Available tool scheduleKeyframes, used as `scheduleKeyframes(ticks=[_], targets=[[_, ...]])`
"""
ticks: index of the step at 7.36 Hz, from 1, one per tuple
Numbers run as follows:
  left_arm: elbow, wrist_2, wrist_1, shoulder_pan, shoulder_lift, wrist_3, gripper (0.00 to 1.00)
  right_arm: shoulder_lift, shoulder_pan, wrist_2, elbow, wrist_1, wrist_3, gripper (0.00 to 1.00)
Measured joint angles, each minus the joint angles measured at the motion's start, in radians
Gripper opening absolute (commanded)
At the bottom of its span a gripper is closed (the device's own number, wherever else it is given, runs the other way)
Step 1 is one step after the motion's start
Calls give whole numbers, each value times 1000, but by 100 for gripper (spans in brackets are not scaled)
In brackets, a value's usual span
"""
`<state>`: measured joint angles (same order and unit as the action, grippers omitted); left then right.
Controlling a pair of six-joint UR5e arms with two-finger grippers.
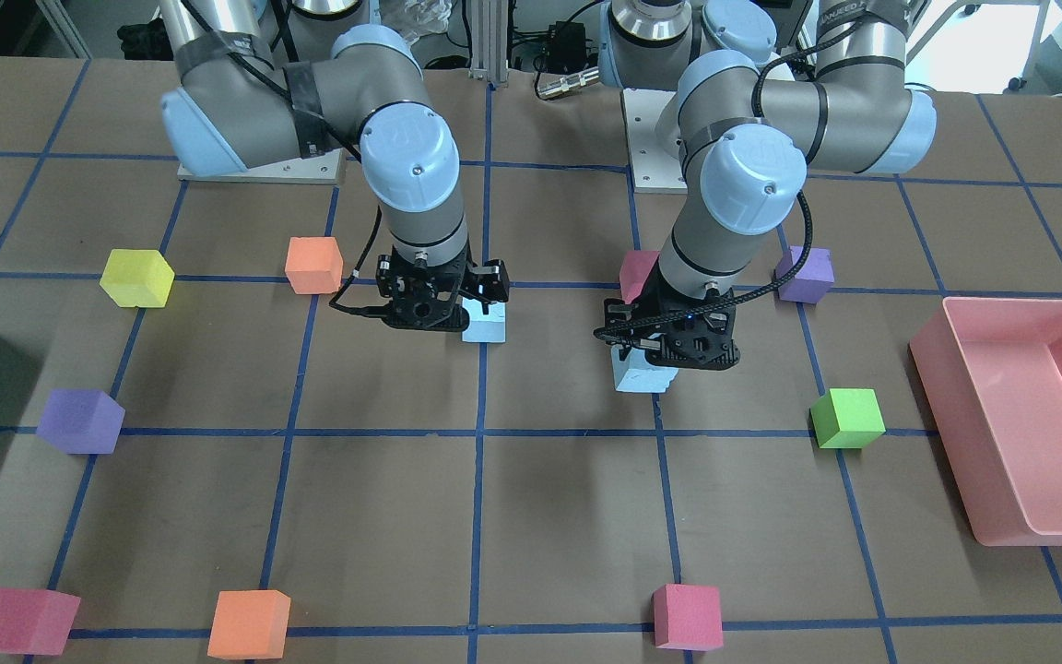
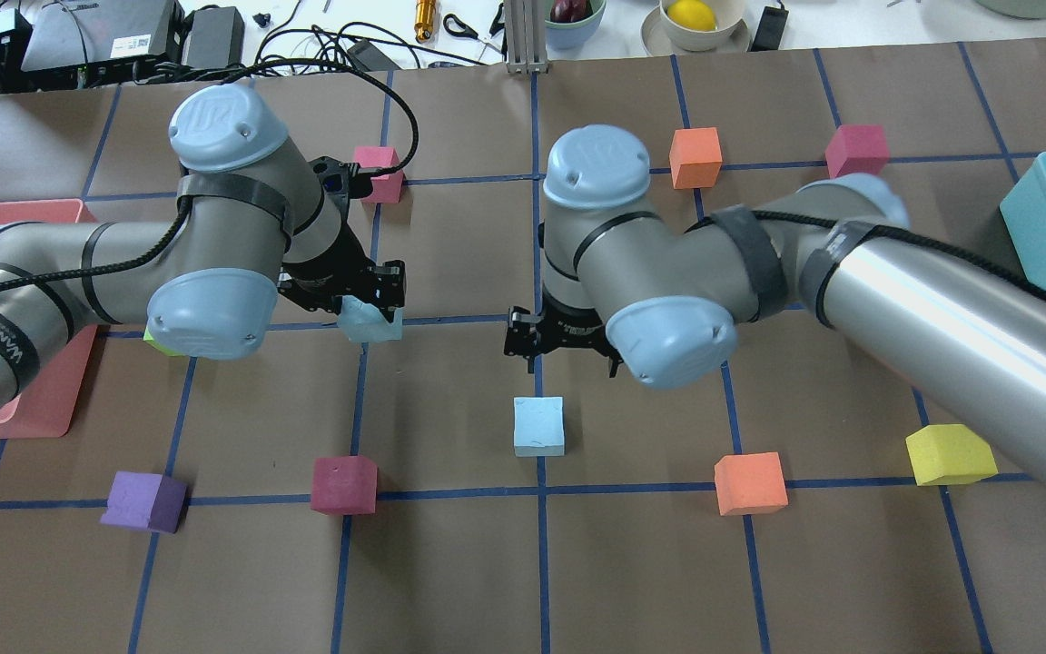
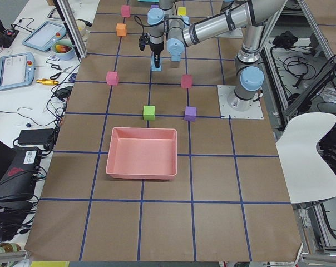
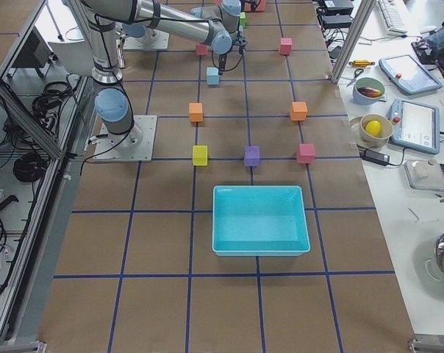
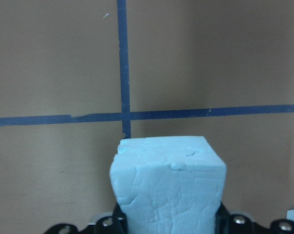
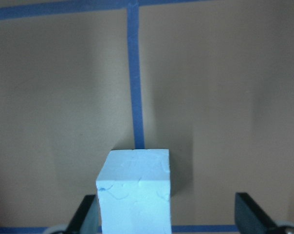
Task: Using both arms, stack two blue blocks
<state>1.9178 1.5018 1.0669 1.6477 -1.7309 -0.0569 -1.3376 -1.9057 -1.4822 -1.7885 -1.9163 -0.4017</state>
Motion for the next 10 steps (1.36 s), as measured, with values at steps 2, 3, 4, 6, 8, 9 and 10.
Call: scheduleKeyframes(ticks=[2, 3, 4, 6, 8, 9, 10], targets=[[6, 5, 1, 110, 8, -130, 0, -24, 76, -42, 120, 141, 113, 100], [7, 5, 1, 176, 4, -203, 0, -37, 120, -60, 156, 191, 172, 100], [7, 1, 1, 232, -4, -282, 0, -53, 168, -65, 176, 222, 222, 100], [8, 0, 2, 335, -18, -388, 0, -85, 280, -66, 194, 289, 290, 100], [10, -4, 2, 382, -24, -419, 0, -130, 365, -76, 211, 328, 365, 100], [9, -7, -2, 390, -28, -432, 0, -162, 380, -76, 217, 335, 377, 100], [7, -8, -8, 393, -34, -445, 0, -181, 384, -72, 221, 337, 379, 100]])
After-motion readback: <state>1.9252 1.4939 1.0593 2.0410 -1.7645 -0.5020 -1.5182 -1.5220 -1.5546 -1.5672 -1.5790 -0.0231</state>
